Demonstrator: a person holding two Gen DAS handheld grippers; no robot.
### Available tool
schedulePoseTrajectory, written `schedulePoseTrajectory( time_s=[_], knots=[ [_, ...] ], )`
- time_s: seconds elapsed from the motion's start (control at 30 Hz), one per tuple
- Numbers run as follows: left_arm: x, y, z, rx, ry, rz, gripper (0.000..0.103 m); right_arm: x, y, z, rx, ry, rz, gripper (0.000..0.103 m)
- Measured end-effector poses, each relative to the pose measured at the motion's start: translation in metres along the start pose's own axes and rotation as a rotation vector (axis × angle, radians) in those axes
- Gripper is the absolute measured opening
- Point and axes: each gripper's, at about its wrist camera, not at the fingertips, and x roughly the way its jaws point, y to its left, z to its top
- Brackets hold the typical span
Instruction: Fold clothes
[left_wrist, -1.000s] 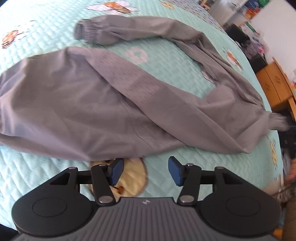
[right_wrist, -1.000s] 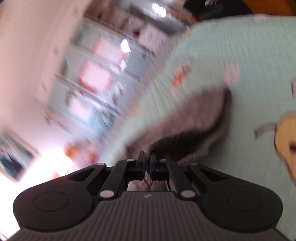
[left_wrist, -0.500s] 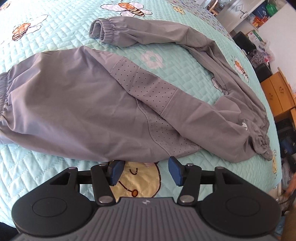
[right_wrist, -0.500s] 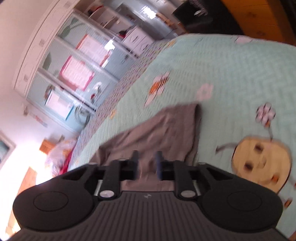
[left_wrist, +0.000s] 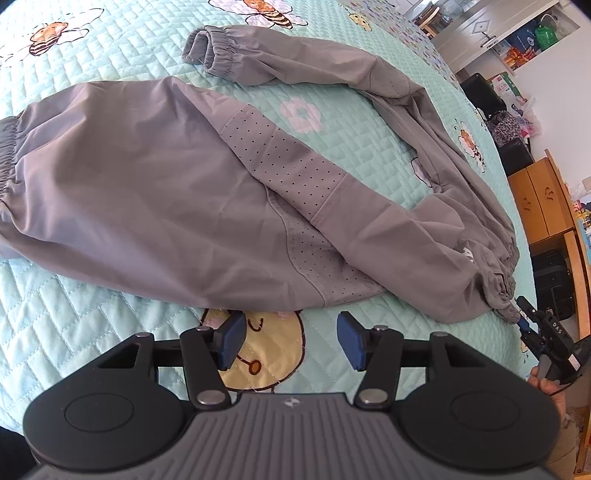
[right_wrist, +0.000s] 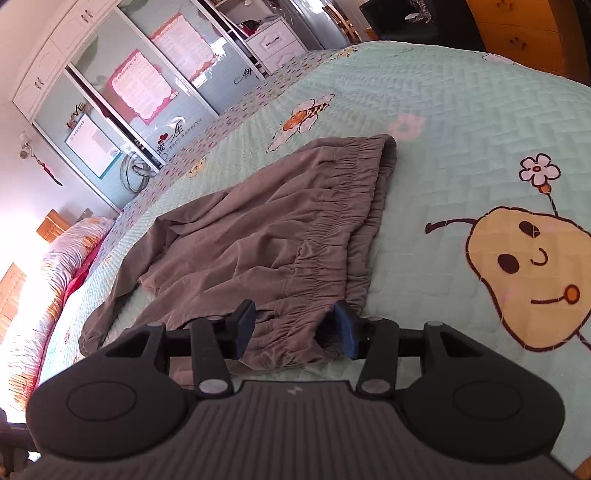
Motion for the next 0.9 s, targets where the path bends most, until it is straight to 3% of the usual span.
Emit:
schedulePoseTrajectory(
  time_s=[0.13,0.43,0.67,0.77,0.83,0.9],
  knots=[
    [0.002,0.001,0.001,-0.009,0.006,0.004,0.057,-0.006,-0.009,-0.002,0.035,-0.029,-0.025,0.05],
    [0.002,0.0,0.001,-0.005,0.01,0.013,0.058,-0.006,0.003,-0.001,-0.032,-0.024,0.022,0.05],
    [0.004,-0.002,0.0,0.003,0.014,0.019,0.059,0.003,-0.002,0.004,0.009,0.018,0.059,0.05],
    [0.004,0.0,0.001,-0.008,0.015,0.015,0.059,0.005,-0.004,0.002,0.047,0.039,0.105,0.05],
    [0.004,-0.001,0.001,-0.008,0.017,0.015,0.059,0.006,-0.004,0.0,0.082,0.07,0.201,0.05],
    [0.004,-0.002,0.001,-0.003,0.018,0.018,0.059,0.008,-0.002,0.0,0.051,0.098,0.182,0.05]
  ],
)
